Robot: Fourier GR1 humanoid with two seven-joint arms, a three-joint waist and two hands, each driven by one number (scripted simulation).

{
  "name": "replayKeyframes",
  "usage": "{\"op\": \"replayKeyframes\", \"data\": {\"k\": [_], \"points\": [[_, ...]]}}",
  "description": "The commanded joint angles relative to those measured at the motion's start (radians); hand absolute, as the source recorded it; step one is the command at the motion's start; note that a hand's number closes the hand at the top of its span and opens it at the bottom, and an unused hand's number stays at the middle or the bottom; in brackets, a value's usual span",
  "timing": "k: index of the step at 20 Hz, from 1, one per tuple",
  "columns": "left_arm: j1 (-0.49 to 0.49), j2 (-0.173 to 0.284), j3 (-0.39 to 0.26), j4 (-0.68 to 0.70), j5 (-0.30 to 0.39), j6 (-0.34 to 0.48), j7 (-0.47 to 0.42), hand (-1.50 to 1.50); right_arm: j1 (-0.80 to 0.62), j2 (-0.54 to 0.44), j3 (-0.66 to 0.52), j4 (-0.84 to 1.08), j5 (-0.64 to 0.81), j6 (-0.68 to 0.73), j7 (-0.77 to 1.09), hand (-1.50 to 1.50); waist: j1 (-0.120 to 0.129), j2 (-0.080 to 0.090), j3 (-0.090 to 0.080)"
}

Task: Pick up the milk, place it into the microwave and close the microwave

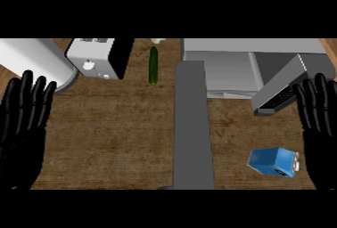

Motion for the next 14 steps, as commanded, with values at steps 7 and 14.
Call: {"op": "replayKeyframes", "data": {"k": [7, 14], "points": [[-0.102, 0.038, 0.162, 0.236, 0.14, -0.037, 0.013, -1.5, 0.127, 0.045, 0.05, -0.261, 0.062, -0.099, 0.163, -1.5, -0.032, -0.024, 0.006], [0.093, 0.068, 0.192, 0.044, 0.214, -0.12, 0.055, -1.5, 0.256, 0.054, 0.259, -0.406, 0.216, -0.187, 0.237, -1.5, -0.016, -0.028, 0.007]]}}
